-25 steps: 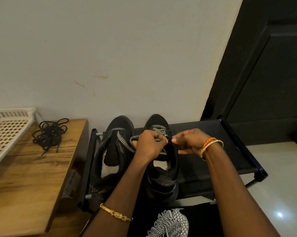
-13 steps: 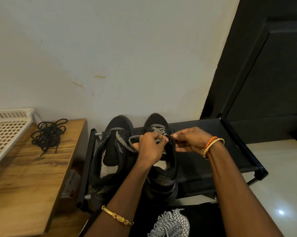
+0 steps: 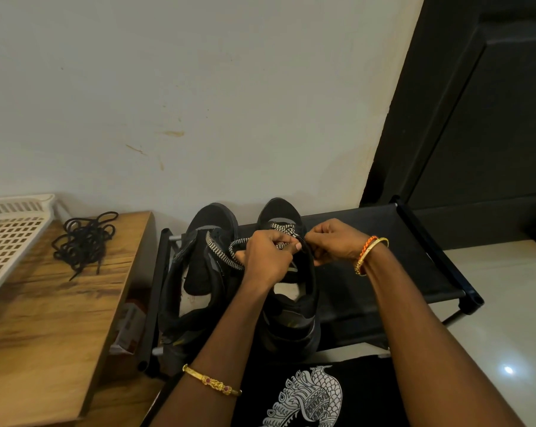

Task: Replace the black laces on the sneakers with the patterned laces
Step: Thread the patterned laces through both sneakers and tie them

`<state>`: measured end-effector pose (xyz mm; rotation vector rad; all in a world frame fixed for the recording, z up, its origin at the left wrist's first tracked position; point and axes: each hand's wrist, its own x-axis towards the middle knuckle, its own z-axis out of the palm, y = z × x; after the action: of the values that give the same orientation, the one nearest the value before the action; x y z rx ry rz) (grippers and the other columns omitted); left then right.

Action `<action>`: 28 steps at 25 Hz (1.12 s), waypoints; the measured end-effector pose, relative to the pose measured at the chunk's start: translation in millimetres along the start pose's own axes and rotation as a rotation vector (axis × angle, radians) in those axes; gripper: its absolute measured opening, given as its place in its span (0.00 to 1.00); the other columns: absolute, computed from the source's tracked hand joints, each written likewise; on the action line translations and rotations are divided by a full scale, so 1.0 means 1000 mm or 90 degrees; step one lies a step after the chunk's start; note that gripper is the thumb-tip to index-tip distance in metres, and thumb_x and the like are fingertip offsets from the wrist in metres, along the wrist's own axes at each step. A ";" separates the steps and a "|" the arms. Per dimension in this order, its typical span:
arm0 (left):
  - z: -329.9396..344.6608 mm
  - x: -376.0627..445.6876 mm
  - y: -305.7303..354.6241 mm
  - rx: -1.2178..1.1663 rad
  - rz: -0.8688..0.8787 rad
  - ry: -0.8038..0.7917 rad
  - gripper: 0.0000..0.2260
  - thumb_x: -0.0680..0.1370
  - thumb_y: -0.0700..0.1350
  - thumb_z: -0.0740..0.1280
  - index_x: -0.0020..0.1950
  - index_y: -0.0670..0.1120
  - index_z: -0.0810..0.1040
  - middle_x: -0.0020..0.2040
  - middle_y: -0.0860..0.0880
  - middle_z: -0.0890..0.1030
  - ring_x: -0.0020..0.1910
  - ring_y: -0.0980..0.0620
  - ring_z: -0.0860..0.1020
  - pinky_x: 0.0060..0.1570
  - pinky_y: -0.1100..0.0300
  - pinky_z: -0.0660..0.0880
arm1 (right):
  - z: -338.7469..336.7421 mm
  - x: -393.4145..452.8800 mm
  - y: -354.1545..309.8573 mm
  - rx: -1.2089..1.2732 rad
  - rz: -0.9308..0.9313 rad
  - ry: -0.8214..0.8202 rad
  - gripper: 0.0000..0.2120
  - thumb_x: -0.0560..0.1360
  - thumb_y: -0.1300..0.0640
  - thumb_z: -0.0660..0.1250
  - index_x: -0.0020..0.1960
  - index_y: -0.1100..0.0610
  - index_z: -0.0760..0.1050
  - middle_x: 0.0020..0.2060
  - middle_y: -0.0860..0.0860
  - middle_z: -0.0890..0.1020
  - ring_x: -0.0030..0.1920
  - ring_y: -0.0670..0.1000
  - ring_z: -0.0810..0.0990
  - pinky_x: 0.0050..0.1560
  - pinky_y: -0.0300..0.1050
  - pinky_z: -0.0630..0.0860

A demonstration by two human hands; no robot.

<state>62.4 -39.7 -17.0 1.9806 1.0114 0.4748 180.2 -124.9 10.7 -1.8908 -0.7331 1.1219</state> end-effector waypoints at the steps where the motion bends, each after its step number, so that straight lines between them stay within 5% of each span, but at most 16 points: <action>1: -0.001 0.001 -0.001 0.014 0.008 -0.006 0.04 0.73 0.51 0.73 0.38 0.56 0.80 0.46 0.55 0.84 0.56 0.54 0.76 0.57 0.52 0.59 | 0.001 0.000 -0.001 -0.006 0.004 -0.007 0.14 0.79 0.59 0.60 0.35 0.60 0.72 0.30 0.54 0.73 0.31 0.48 0.74 0.31 0.36 0.76; 7: -0.012 0.007 -0.010 0.051 0.045 -0.077 0.05 0.68 0.61 0.71 0.34 0.65 0.78 0.46 0.57 0.83 0.58 0.51 0.76 0.63 0.45 0.66 | 0.005 0.001 0.000 0.088 0.059 -0.008 0.15 0.80 0.58 0.58 0.35 0.58 0.71 0.26 0.50 0.70 0.29 0.46 0.69 0.31 0.39 0.75; 11: -0.015 0.004 -0.008 0.112 0.062 -0.047 0.03 0.74 0.53 0.71 0.41 0.57 0.81 0.46 0.58 0.78 0.58 0.54 0.73 0.60 0.51 0.61 | -0.001 -0.002 0.004 0.265 0.091 0.009 0.11 0.80 0.60 0.57 0.40 0.61 0.70 0.32 0.52 0.72 0.33 0.48 0.74 0.32 0.43 0.81; 16: -0.014 0.008 -0.015 -0.008 0.038 -0.107 0.11 0.72 0.52 0.71 0.32 0.66 0.79 0.44 0.58 0.82 0.55 0.49 0.78 0.61 0.43 0.70 | -0.007 -0.006 0.007 0.181 0.025 -0.045 0.03 0.76 0.65 0.65 0.47 0.62 0.78 0.38 0.55 0.81 0.37 0.48 0.81 0.40 0.42 0.82; 20: -0.003 0.004 -0.008 0.079 0.011 0.005 0.03 0.75 0.52 0.69 0.41 0.57 0.80 0.54 0.54 0.80 0.63 0.50 0.71 0.64 0.47 0.59 | -0.008 -0.007 0.008 0.154 -0.021 -0.014 0.02 0.74 0.65 0.66 0.46 0.61 0.78 0.38 0.55 0.80 0.38 0.49 0.81 0.39 0.42 0.82; 24: 0.002 0.000 -0.002 0.055 -0.009 0.005 0.03 0.75 0.51 0.70 0.45 0.54 0.82 0.55 0.53 0.81 0.63 0.49 0.71 0.54 0.53 0.54 | -0.001 -0.002 0.006 0.083 -0.008 0.010 0.06 0.77 0.65 0.63 0.43 0.60 0.77 0.37 0.55 0.78 0.38 0.49 0.78 0.36 0.41 0.80; 28: -0.008 0.002 -0.005 0.061 -0.004 -0.027 0.04 0.75 0.52 0.70 0.41 0.57 0.79 0.55 0.53 0.81 0.64 0.50 0.71 0.59 0.53 0.58 | 0.008 0.003 0.003 -0.043 -0.032 -0.025 0.13 0.80 0.63 0.57 0.38 0.58 0.73 0.33 0.53 0.71 0.33 0.47 0.69 0.34 0.37 0.68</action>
<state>56.1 -32.4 -16.7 2.0624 1.0308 0.3856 175.1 -121.3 4.4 -1.9004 -0.8447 1.1186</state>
